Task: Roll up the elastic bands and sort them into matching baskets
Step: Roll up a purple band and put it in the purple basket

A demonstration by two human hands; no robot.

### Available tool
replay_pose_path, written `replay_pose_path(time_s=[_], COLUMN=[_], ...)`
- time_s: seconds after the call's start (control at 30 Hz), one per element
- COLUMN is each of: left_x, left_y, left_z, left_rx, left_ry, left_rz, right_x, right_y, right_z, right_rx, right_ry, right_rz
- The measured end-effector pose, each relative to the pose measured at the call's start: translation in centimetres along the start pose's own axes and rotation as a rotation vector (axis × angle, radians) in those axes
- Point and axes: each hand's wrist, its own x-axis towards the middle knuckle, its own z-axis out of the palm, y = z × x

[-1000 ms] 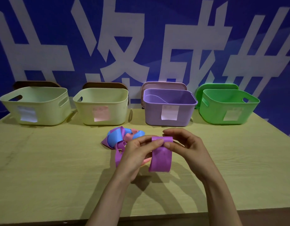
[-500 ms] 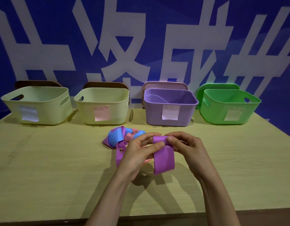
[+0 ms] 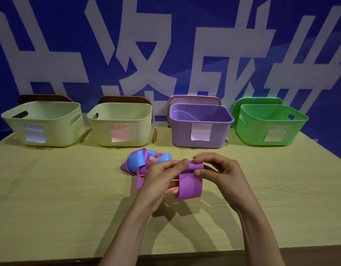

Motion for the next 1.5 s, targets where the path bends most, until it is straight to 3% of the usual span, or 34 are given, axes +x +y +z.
replay_pose_path(time_s=[0.17,0.5,0.87,1.23,1.5], left_x=[0.05,0.05,-0.21,-0.16,-0.06], left_y=[-0.25,-0.08,-0.57,-0.14,-0.58], left_z=[-0.01,-0.10,0.02,-0.44,-0.21], left_rx=[-0.041,0.006,0.026,0.059,0.013], left_ry=[0.033,0.038,-0.003,-0.046,0.028], left_rz=[0.039,0.151,0.011,0.063,0.089], right_x=[-0.29,-0.15,0.07,-0.25,-0.37], right_y=[-0.15,0.17,0.59,0.02,0.07], right_z=[-0.18,0.31,0.36,-0.03,0.16], right_rx=[0.003,-0.072,0.053,0.037,0.038], right_ry=[-0.072,-0.022,0.104,0.034,-0.024], right_rz=[0.015,0.102,0.119,0.034,0.032])
